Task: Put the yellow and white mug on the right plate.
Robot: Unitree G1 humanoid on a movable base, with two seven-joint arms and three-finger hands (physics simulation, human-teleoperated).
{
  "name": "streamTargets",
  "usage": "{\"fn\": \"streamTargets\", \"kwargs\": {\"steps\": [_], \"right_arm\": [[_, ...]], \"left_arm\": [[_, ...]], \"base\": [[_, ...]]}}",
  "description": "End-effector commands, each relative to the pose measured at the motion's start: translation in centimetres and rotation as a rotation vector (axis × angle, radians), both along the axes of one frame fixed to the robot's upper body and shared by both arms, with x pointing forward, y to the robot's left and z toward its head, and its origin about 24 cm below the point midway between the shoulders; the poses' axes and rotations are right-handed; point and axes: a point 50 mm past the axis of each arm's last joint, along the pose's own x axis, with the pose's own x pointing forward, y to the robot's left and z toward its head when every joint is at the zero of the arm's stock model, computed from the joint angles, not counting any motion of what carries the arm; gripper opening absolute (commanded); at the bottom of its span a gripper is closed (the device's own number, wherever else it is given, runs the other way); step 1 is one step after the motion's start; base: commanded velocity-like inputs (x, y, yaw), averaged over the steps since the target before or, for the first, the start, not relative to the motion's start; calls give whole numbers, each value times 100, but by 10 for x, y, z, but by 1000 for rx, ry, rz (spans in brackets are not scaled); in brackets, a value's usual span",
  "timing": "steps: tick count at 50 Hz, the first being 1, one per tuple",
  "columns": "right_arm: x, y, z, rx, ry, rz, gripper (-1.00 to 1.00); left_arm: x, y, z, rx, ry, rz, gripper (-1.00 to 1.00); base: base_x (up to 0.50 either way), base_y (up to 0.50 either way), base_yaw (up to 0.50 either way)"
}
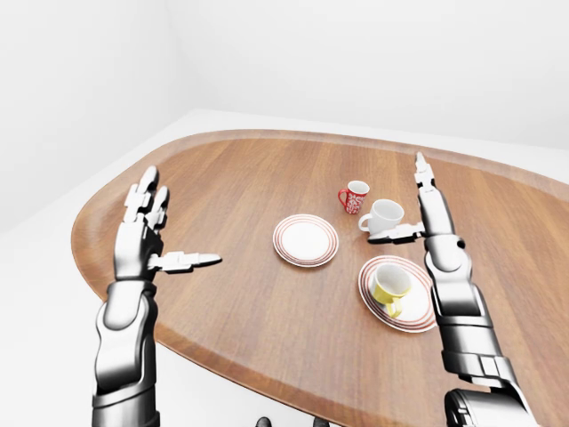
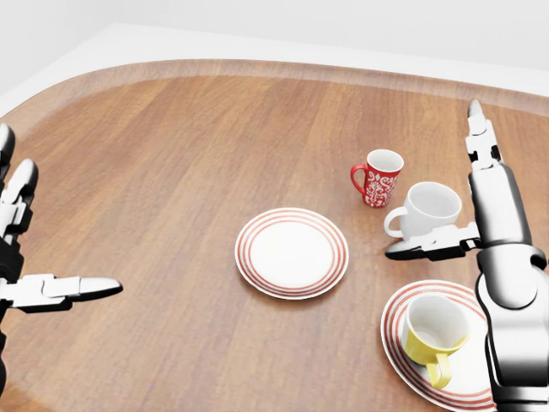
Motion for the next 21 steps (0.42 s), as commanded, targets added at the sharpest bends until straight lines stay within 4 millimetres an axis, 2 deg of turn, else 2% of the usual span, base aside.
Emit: {"fn": "streamTargets", "kwargs": {"steps": [1, 7, 14, 21], "right_arm": [[-31, 32, 36, -13, -183, 142, 100], [-45, 41, 44, -13, -232, 179, 100], [-66, 64, 57, -10, -305, 274, 100], [-79, 78, 55, -17, -310, 309, 100]], "left_arm": [[-4, -3, 5, 4, -24, -12, 88], [-7, -5, 10, 9, -51, -20, 88], [-16, -9, 23, 18, -113, -37, 88], [-24, -15, 35, 29, -172, -58, 88]], "base": [[0, 0, 0], [0, 0, 0], [0, 0, 0], [0, 0, 0]]}}
